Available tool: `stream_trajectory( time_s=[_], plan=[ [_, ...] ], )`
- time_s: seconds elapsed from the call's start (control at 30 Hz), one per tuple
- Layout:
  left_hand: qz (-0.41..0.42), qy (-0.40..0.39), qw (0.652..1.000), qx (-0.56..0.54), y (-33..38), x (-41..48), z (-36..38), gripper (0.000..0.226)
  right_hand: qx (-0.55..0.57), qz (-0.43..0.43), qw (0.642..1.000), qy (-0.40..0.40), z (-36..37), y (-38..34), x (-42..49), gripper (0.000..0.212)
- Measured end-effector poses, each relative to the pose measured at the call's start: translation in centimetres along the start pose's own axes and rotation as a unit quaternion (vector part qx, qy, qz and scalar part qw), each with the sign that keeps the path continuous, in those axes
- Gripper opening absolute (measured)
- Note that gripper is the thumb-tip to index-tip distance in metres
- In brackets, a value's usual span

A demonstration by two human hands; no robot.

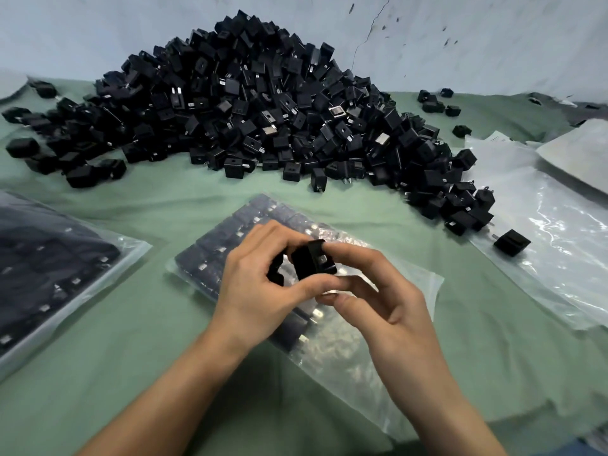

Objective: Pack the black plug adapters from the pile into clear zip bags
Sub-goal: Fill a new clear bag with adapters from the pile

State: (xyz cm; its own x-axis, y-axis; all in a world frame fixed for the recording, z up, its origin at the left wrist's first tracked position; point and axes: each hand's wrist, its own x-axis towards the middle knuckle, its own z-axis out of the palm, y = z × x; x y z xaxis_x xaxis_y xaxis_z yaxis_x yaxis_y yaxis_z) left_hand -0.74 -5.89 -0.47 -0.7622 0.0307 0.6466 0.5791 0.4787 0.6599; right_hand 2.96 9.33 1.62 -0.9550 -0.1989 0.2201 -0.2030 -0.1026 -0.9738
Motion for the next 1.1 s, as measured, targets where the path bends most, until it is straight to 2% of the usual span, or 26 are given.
stream_trajectory(
  time_s=[0.07, 0.13, 0.27, 0.33, 0.43, 0.5, 0.57, 0.7, 0.83, 1.0, 1.1],
  plan=[
    [-0.024, 0.004, 1.0, -0.002, 0.0, -0.1, 0.1, 0.05, -0.018, 0.0, 1.0, 0.014, 0.2, 0.5, 0.1, 0.039],
    [-0.072, 0.004, 0.996, -0.048, 0.0, -0.1, 0.3, 0.044, -0.035, -0.012, 0.999, 0.025, 0.7, 0.9, 0.3, 0.038],
    [-0.142, -0.015, 0.982, -0.126, 0.1, 0.0, 0.3, 0.031, 0.007, -0.009, 0.998, 0.066, 1.4, 1.3, 0.7, 0.039],
    [-0.151, -0.028, 0.976, -0.157, -0.1, 0.2, 0.2, 0.021, 0.044, -0.01, 0.994, 0.095, 1.4, 1.4, 0.8, 0.037],
    [-0.136, -0.041, 0.975, -0.168, -0.6, 0.2, -0.2, 0.02, 0.064, -0.024, 0.986, 0.155, -0.1, 0.8, 1.0, 0.02],
    [-0.173, -0.005, 0.956, -0.235, -0.9, 0.5, -0.6, 0.015, 0.065, -0.034, 0.978, 0.197, -2.8, 0.3, 0.6, 0.02],
    [-0.222, 0.049, 0.926, -0.302, -1.4, 0.9, -1.0, 0.027, 0.02, -0.022, 0.973, 0.227, -6.4, 0.1, -0.5, 0.014],
    [-0.254, 0.131, 0.886, -0.364, -2.4, 1.5, -1.8, 0.04, -0.126, 0.078, 0.946, 0.288, -12.0, 1.1, -3.8, 0.023],
    [-0.273, 0.181, 0.868, -0.374, -2.8, 1.7, -1.8, 0.044, -0.19, 0.114, 0.941, 0.254, -11.7, 2.0, -5.0, 0.018],
    [-0.289, 0.191, 0.856, -0.383, -2.9, 1.5, -1.7, 0.042, -0.137, 0.107, 0.968, 0.18, -7.6, 2.4, -4.0, 0.012],
    [-0.289, 0.191, 0.851, -0.394, -3.1, 1.5, -1.8, 0.036, -0.157, 0.105, 0.972, 0.141, -5.8, 2.9, -3.8, 0.009]
  ],
)
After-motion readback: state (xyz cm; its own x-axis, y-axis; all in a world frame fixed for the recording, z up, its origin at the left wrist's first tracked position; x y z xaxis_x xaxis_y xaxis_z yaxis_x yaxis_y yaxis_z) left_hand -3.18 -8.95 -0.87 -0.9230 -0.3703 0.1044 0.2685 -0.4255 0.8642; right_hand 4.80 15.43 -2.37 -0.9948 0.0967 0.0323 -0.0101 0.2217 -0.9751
